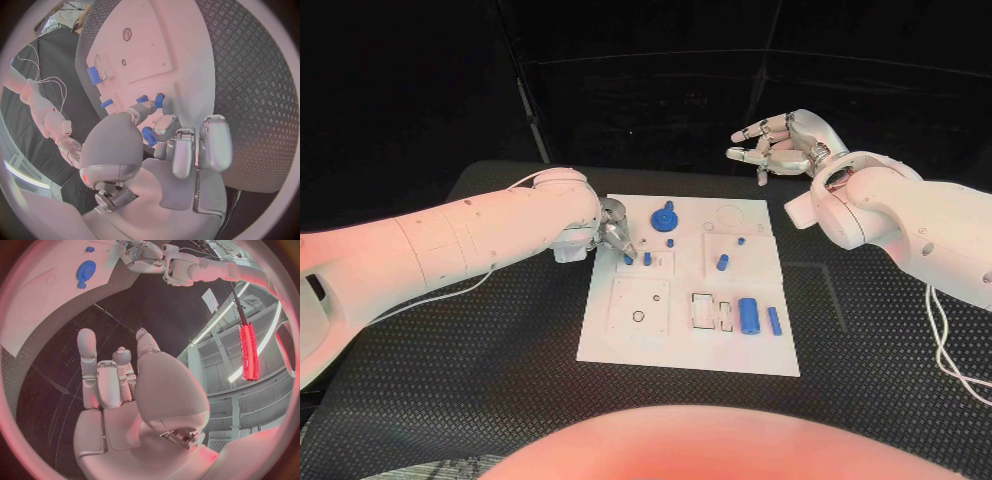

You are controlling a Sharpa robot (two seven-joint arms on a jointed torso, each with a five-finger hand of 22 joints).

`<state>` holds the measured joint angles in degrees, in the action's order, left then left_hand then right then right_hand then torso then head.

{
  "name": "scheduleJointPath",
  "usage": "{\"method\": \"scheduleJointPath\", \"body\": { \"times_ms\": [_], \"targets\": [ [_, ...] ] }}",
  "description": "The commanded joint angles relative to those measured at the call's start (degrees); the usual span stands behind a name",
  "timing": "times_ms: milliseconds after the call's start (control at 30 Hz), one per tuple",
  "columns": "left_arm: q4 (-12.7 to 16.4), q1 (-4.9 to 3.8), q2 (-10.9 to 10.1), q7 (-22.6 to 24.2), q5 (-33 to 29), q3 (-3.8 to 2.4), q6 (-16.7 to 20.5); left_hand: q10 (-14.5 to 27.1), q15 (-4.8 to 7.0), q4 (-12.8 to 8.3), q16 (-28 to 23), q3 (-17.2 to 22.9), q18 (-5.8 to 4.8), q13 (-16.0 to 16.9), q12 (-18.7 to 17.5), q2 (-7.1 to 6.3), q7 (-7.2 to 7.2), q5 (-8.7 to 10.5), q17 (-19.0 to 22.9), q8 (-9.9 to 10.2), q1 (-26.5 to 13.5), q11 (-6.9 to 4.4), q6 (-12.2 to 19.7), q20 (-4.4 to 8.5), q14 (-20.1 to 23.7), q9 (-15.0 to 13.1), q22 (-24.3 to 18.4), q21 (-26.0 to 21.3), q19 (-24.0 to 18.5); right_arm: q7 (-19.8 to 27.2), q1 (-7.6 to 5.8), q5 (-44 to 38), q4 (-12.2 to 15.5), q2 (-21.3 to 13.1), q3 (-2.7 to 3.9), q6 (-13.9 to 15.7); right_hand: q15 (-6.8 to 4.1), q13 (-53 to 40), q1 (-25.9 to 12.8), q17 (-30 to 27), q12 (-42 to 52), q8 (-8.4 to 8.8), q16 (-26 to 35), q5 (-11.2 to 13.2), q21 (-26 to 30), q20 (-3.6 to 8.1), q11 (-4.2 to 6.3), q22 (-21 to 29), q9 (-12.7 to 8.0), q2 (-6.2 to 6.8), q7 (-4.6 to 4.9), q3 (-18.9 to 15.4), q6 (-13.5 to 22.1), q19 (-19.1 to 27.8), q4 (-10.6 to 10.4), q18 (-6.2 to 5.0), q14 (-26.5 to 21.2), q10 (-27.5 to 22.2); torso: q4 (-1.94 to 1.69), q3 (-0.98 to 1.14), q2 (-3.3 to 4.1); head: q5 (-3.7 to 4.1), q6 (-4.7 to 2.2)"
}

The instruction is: Assemble the parts on the task board

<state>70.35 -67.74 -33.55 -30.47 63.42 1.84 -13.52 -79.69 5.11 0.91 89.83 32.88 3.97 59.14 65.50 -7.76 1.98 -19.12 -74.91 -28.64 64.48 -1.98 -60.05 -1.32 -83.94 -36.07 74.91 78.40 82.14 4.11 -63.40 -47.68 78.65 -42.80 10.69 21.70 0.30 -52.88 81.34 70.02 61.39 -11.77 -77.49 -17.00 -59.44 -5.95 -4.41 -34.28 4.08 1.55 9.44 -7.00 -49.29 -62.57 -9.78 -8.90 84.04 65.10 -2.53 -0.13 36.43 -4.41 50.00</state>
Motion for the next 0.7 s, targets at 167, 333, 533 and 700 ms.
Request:
{"method": "scheduleJointPath", "body": {
  "times_ms": [167, 333, 533, 700],
  "targets": [
    [-0.32, 0.37, 0.53, -0.14, 0.04, 0.24, -1.78, -1.24, 0.48, 2.72, 0.17, -5.47, -0.66, 0.35, 0.28, 0.26, -1.65, 0.01, -15.09, -0.17, -3.96, -1.25, -2.68, 0.37, -6.06, 0.12, 4.1, -0.02, 0.36, 0.43, -0.1, 0.0, 0.12, 0.02, 0.04, -0.26, -0.43, -0.08, -0.08, 0.05, 0.22, -0.32, 0.15, -0.2, 0.23, -0.12, 0.1, -0.08, -0.02, -0.46, -0.11, -0.04, 0.16, -0.11, 0.22, -0.83, 1.13, 0.02, -0.01, 0.01, 0.02, 0.19, 0.0],
    [-0.72, 0.42, 0.74, -0.15, 0.03, 0.25, -1.66, -1.25, 0.57, 4.43, 0.17, -9.05, -0.68, 0.64, 0.43, 0.97, -1.76, -0.05, -15.09, 0.03, -4.68, -1.33, -2.99, 0.47, -6.06, 0.25, 4.25, 0.0, 0.44, 0.45, -0.1, 0.0, 0.12, 0.02, 0.03, -0.24, -0.44, 0.23, -0.04, -0.11, 0.08, -0.43, 0.31, -0.3, 0.39, -0.09, 0.11, 0.12, -0.03, -0.52, -0.12, -0.2, 0.19, -0.11, 0.24, -0.85, 1.11, -0.13, 0.0, 0.0, 0.05, 0.26, 0.0],
    [-1.32, 0.44, 0.86, -0.17, 0.03, 0.26, -1.55, -1.2, 0.64, 5.62, 0.17, -12.01, -0.69, 0.82, 0.45, 1.69, -1.78, -0.13, -15.09, 0.28, -4.32, -1.36, -3.13, 0.53, -6.06, 0.38, 4.34, -0.04, 0.48, 0.45, -0.1, 0.0, 0.11, 0.01, 0.03, -0.21, -0.44, 0.25, -0.05, -0.13, 0.07, -0.43, 0.33, -0.29, 0.4, -0.09, 0.11, 0.14, -0.03, -0.51, -0.12, -0.2, 0.2, -0.1, 0.24, -0.86, 1.11, -0.14, 0.0, -0.01, 0.01, 0.31, 0.0],
    [-1.51, 0.46, 0.72, -0.16, 0.03, 0.26, -1.4, -1.19, 0.64, 6.98, 0.17, -14.71, -0.71, 0.99, 0.48, 2.03, -1.79, -0.15, -15.09, 0.43, -4.35, -1.35, -3.3, 0.54, -6.06, 0.47, 4.48, -0.03, 0.55, 0.45, -0.1, 0.0, 0.07, 0.02, 0.03, -0.2, -0.44, 0.32, -0.07, -0.21, 0.02, -0.43, 0.38, -0.29, 0.45, -0.09, 0.11, 0.23, -0.03, -0.51, -0.11, -0.23, 0.21, -0.07, 0.23, -0.87, 1.09, -0.19, -0.04, -0.03, 0.0, 0.37, 0.0]
  ]
}}
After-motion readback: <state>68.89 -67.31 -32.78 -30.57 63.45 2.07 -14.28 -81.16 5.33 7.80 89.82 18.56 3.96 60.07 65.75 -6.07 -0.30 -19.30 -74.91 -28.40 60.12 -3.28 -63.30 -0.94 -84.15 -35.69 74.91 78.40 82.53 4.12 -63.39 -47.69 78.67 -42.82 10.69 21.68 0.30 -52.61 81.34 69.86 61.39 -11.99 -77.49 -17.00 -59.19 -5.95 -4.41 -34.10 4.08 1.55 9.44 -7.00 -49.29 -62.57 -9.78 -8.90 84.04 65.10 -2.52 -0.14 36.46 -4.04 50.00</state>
